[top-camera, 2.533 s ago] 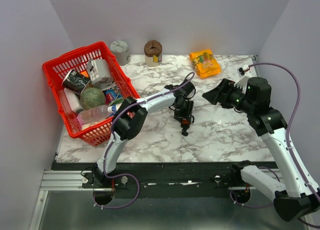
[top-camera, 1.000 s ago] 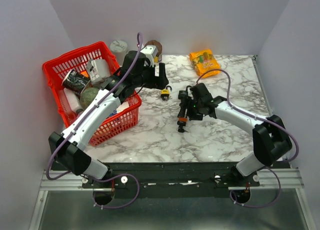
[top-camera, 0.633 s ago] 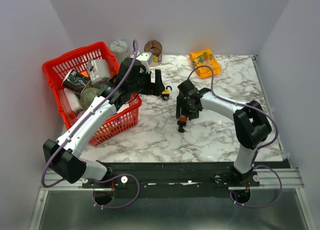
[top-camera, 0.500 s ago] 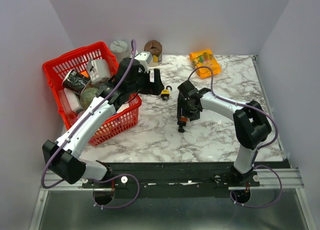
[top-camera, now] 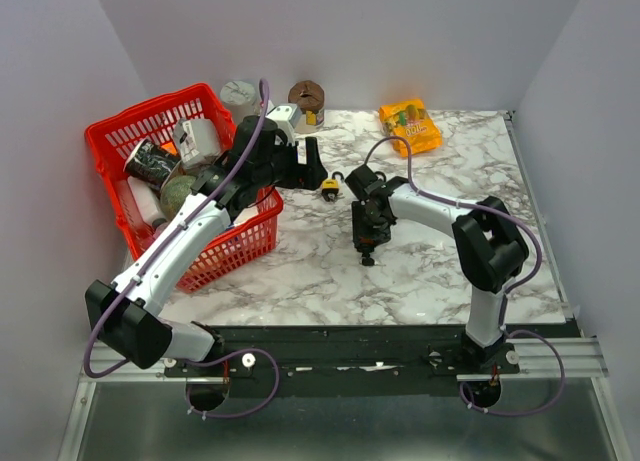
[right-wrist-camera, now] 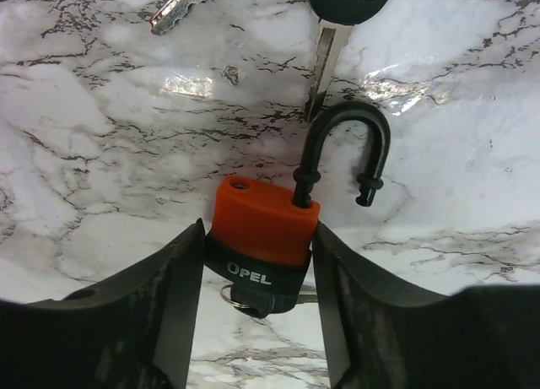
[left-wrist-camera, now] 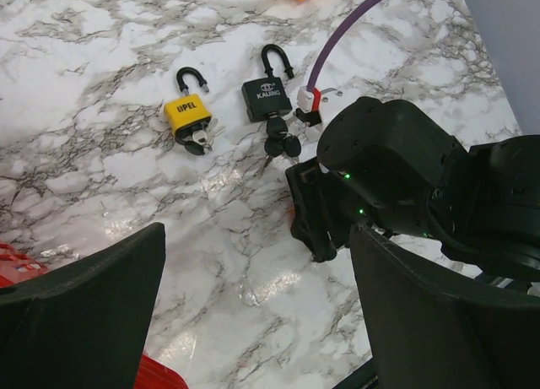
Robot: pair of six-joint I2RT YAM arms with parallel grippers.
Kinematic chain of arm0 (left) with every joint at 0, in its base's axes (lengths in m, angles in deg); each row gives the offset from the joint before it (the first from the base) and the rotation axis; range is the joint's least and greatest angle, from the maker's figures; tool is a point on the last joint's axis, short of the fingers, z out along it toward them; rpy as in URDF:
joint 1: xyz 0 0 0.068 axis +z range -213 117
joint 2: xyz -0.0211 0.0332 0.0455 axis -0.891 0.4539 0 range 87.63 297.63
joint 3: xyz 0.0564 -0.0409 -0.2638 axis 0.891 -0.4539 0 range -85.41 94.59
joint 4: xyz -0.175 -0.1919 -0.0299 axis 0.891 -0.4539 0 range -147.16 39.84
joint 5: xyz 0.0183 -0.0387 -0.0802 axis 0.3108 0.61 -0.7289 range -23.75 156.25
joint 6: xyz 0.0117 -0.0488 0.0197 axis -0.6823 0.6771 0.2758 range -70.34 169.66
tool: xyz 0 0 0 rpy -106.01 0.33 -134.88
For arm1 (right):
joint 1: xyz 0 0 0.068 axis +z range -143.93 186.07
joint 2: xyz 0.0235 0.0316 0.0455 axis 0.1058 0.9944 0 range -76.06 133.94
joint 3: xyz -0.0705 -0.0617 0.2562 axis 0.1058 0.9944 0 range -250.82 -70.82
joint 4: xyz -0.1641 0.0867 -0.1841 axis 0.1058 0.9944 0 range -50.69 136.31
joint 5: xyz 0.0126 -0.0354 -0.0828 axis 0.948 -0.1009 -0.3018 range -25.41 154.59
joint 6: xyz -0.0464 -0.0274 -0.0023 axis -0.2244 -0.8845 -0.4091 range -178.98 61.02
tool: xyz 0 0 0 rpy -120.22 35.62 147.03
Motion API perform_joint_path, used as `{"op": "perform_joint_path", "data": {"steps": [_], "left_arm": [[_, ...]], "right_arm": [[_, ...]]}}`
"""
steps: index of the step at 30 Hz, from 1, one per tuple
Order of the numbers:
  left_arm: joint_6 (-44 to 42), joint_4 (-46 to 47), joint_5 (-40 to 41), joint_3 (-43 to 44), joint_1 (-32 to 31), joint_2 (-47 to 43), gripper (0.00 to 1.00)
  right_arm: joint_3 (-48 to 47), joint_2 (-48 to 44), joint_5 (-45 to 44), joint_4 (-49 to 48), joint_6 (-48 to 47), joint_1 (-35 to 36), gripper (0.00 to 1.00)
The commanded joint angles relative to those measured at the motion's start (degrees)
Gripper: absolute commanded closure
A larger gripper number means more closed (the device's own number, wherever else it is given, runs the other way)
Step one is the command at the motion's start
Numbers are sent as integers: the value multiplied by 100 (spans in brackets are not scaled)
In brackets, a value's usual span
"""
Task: Unlock with the key
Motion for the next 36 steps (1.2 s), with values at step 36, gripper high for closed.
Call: {"op": "perform_joint_path", "data": {"steps": [36], "left_arm": [[305, -227, 359, 379, 706, -373, 4]], "right_arm": [[-1774, 1058, 1158, -373, -2297, -2810, 65]]}}
